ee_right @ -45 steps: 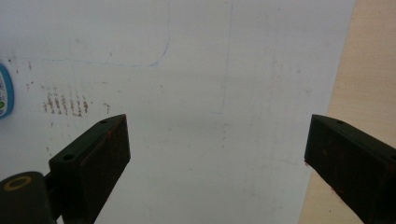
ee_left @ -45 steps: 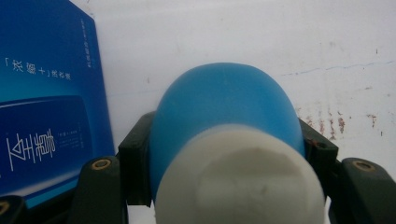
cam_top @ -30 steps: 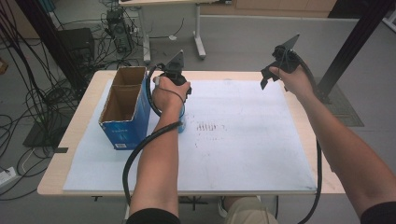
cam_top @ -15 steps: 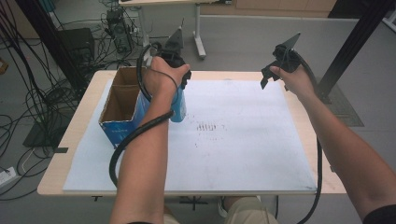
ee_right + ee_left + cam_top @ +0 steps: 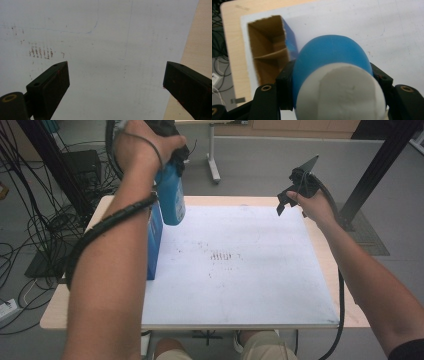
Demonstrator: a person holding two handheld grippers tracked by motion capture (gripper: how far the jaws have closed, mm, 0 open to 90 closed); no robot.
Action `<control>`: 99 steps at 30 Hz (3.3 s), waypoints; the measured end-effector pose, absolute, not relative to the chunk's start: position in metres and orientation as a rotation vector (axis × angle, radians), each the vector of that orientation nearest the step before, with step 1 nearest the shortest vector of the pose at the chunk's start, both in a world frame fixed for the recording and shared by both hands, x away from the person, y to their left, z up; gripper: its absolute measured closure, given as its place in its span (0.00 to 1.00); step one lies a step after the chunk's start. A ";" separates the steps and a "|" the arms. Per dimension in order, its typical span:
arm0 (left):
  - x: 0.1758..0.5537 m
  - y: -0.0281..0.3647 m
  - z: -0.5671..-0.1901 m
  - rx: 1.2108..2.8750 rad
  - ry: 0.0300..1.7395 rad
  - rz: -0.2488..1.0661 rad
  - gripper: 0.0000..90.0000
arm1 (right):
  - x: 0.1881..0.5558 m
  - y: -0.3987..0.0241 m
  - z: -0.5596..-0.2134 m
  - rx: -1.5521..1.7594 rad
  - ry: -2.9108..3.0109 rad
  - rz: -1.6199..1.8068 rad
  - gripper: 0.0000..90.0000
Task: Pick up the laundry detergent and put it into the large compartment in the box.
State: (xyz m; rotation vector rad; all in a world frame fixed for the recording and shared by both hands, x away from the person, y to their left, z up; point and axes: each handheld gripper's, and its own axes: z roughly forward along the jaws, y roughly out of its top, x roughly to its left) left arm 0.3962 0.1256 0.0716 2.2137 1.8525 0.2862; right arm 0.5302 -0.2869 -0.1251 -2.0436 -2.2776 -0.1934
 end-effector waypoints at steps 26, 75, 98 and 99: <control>0.377 0.213 0.102 2.033 2.034 0.334 0.42 | 0.533 -0.288 -0.128 -2.044 -2.270 -0.171 0.08; 0.394 0.239 -0.079 2.052 2.092 0.295 0.42 | 0.533 -0.282 -0.132 -2.058 -2.274 -0.138 0.08; 0.404 0.240 -0.138 2.096 2.118 0.243 0.42 | 0.534 -0.287 -0.140 -2.064 -2.263 -0.125 0.08; 0.404 0.240 -0.141 2.097 2.116 0.240 0.42 | 0.534 -0.286 -0.140 -2.063 -2.263 -0.122 0.08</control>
